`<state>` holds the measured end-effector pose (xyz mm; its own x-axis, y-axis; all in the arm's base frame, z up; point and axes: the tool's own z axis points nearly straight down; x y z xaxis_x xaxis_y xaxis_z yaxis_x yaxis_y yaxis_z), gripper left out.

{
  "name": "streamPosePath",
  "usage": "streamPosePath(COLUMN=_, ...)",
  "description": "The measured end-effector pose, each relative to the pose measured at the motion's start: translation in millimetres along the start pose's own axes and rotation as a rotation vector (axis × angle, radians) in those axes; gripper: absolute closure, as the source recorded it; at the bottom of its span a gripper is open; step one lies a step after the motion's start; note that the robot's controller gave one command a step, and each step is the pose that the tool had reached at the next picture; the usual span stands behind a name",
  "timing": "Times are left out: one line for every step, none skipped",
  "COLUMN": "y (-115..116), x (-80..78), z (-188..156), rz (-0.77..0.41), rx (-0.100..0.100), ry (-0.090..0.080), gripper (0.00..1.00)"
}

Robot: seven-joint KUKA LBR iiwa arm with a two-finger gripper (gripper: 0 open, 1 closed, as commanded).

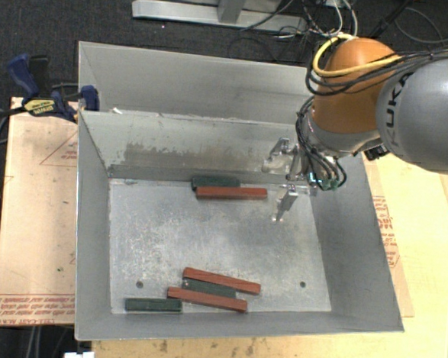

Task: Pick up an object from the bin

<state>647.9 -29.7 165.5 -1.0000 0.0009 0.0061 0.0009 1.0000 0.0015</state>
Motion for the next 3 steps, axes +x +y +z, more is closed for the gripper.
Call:
streamPosePath(y=0, x=-1.7, z=-5, rz=-0.001, rx=0.001, ry=-0.008, gripper=0.00)
streamPosePath(y=52, x=-10.3, z=80, rz=-0.081, rx=0.001, ry=-0.043, gripper=1.00)
streamPosePath(y=52, x=-10.1, z=80, rz=-0.081, rx=0.001, ry=-0.043, gripper=1.00)
